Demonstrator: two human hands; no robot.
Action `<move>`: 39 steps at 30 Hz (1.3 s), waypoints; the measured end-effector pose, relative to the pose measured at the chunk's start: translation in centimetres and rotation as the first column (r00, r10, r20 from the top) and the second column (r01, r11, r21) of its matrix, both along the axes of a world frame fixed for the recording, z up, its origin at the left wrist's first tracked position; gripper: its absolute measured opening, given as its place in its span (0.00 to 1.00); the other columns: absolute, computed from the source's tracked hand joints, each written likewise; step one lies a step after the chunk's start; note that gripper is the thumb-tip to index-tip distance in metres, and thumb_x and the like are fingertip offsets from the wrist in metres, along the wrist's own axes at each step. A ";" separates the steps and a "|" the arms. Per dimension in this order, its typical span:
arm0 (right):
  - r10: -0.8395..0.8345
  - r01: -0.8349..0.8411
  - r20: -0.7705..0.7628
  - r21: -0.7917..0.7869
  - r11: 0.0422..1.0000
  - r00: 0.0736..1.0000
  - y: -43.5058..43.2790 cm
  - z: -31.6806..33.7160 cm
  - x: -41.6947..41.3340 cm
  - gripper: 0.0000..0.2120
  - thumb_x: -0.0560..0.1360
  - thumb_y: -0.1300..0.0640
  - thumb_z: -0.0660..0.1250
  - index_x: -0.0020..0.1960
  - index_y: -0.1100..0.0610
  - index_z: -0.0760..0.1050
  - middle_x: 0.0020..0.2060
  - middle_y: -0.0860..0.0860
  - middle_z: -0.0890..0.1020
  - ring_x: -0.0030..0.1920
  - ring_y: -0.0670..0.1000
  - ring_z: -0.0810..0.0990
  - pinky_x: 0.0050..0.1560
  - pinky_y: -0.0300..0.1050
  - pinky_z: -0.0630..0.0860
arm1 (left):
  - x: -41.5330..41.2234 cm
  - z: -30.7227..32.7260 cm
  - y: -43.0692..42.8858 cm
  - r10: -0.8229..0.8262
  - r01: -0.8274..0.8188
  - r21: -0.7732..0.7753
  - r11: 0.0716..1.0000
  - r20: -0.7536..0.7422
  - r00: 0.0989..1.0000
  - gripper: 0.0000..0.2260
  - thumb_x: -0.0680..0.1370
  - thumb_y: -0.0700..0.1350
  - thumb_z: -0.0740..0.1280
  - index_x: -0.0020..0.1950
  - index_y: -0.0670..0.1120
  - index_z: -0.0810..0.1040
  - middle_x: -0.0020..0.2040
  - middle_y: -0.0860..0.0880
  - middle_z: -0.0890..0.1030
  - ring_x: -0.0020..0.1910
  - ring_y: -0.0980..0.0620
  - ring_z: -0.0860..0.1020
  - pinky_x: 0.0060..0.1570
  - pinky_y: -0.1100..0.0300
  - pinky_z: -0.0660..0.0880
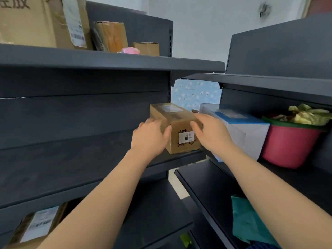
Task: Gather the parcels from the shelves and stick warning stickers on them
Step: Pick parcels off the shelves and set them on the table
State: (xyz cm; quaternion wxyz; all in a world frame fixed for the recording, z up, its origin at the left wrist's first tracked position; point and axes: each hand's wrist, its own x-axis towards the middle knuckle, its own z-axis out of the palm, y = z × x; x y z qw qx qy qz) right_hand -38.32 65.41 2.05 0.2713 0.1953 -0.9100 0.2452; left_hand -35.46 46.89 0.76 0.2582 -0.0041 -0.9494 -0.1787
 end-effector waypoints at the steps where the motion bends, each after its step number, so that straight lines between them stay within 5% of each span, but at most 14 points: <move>1: 0.004 -0.004 0.000 -0.003 1.000 1.000 0.0 0.0 -1.4 0.16 0.80 0.51 0.59 0.64 0.55 0.75 0.57 0.53 0.81 0.56 0.54 0.78 0.52 0.49 0.76 | -1.1 0.0 0.1 0.004 -0.005 0.020 1.000 0.009 1.000 0.20 0.80 0.58 0.56 0.64 0.49 0.74 0.61 0.45 0.76 0.57 0.41 0.75 0.55 0.46 0.74; 7: -0.006 0.007 0.106 -0.008 1.000 0.994 0.2 0.3 -8.4 0.21 0.81 0.48 0.56 0.71 0.54 0.69 0.68 0.51 0.74 0.65 0.53 0.73 0.60 0.45 0.70 | -7.4 -0.1 0.9 0.025 -0.035 0.144 0.989 0.071 0.997 0.26 0.80 0.61 0.52 0.72 0.47 0.66 0.68 0.43 0.71 0.65 0.40 0.71 0.61 0.47 0.71; 10: 0.032 -0.011 0.237 -0.089 0.996 0.971 0.3 0.5 -10.8 0.24 0.80 0.46 0.57 0.74 0.52 0.65 0.71 0.51 0.70 0.68 0.52 0.70 0.64 0.46 0.68 | -10.0 -0.2 1.0 -0.042 0.000 0.322 0.947 0.125 0.991 0.27 0.78 0.64 0.54 0.71 0.50 0.66 0.66 0.45 0.73 0.65 0.43 0.71 0.58 0.53 0.70; 14: 0.148 -0.057 0.425 -0.220 0.974 0.893 0.4 0.4 -12.8 0.26 0.79 0.44 0.59 0.74 0.52 0.64 0.72 0.49 0.68 0.69 0.51 0.68 0.65 0.45 0.65 | -11.6 -0.7 1.3 -0.221 0.049 0.674 0.737 0.172 0.960 0.33 0.72 0.64 0.59 0.76 0.55 0.58 0.70 0.51 0.72 0.64 0.48 0.73 0.64 0.51 0.70; 19: 0.259 -0.030 0.476 -0.436 0.900 0.840 0.1 -0.6 -13.5 0.26 0.78 0.43 0.62 0.73 0.50 0.65 0.70 0.48 0.70 0.66 0.50 0.70 0.69 0.51 0.67 | -12.2 -2.2 1.9 -0.268 0.036 0.838 0.545 0.133 0.954 0.38 0.61 0.71 0.60 0.71 0.68 0.57 0.73 0.50 0.65 0.66 0.46 0.72 0.65 0.45 0.70; 27: 0.271 -0.024 0.384 -0.540 0.842 0.883 -0.5 0.3 -9.8 0.27 0.78 0.46 0.64 0.74 0.50 0.64 0.71 0.48 0.69 0.66 0.50 0.71 0.67 0.51 0.69 | -9.5 -1.8 1.9 -0.328 0.189 0.880 0.436 -0.039 0.944 0.38 0.63 0.68 0.61 0.73 0.67 0.56 0.74 0.54 0.65 0.67 0.49 0.71 0.65 0.48 0.71; 36: 0.097 0.105 0.311 -0.573 0.813 0.945 -0.9 0.4 2.5 0.26 0.79 0.48 0.62 0.75 0.48 0.62 0.65 0.45 0.70 0.53 0.41 0.73 0.46 0.35 0.70 | -0.5 -1.4 1.3 -0.533 0.387 0.841 0.378 -0.144 0.834 0.26 0.72 0.61 0.61 0.69 0.67 0.61 0.68 0.56 0.71 0.60 0.54 0.77 0.60 0.50 0.75; 39: 0.004 0.192 0.313 -0.592 0.782 0.950 -1.1 -0.2 7.5 0.26 0.79 0.48 0.62 0.75 0.48 0.62 0.64 0.44 0.70 0.57 0.43 0.72 0.52 0.40 0.71 | 3.1 -1.6 1.0 -0.613 0.433 0.823 0.367 -0.136 0.778 0.24 0.73 0.60 0.61 0.69 0.67 0.61 0.67 0.58 0.72 0.60 0.56 0.76 0.62 0.50 0.73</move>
